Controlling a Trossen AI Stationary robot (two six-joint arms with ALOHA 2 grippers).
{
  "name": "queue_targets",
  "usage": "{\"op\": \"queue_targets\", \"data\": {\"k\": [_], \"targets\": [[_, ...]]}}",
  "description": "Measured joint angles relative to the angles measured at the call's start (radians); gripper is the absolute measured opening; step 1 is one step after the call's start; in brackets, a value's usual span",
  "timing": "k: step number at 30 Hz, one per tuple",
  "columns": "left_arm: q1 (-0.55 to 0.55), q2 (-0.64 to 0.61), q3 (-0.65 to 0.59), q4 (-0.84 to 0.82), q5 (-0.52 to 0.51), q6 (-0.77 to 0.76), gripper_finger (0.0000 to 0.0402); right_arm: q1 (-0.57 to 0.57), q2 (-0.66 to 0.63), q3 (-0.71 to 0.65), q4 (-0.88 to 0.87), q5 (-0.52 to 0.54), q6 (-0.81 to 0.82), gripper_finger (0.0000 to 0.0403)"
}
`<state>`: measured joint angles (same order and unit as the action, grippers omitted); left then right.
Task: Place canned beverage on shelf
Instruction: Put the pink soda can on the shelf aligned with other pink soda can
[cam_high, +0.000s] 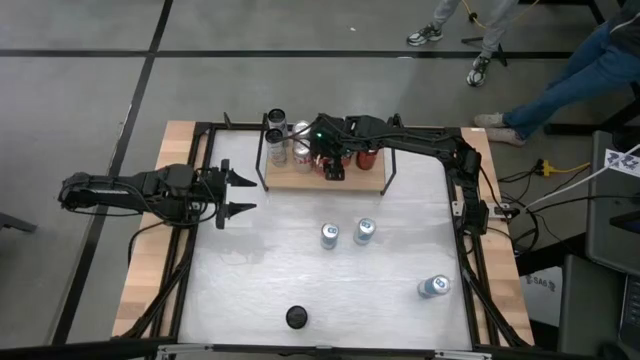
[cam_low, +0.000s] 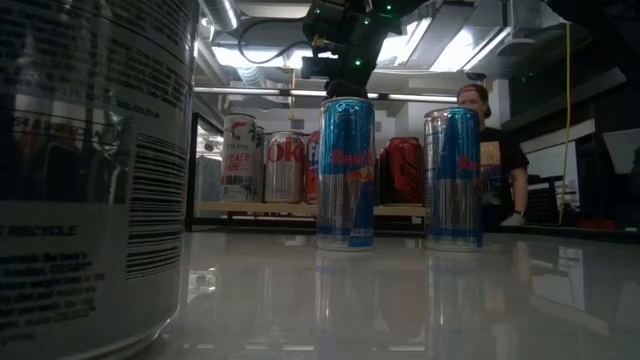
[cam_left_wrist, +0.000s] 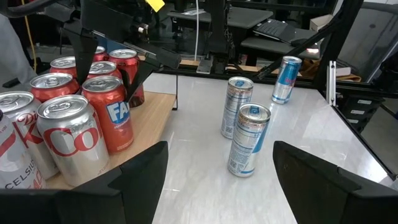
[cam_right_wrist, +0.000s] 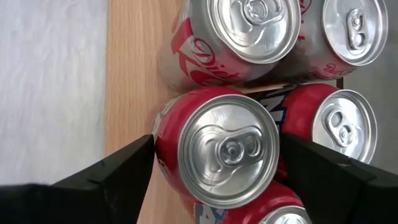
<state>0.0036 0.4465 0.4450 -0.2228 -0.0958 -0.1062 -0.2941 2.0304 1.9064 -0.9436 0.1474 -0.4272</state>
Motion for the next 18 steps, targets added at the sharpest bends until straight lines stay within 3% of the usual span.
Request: {"op": "queue_targets", "data": {"k": [18], "targets": [[0.0, 0.0, 0.0, 0.0, 0.0, 0.0, 0.0283, 0.0, 0.0, 0.0, 0.004, 0.042, 0.002, 0.0337]]}}
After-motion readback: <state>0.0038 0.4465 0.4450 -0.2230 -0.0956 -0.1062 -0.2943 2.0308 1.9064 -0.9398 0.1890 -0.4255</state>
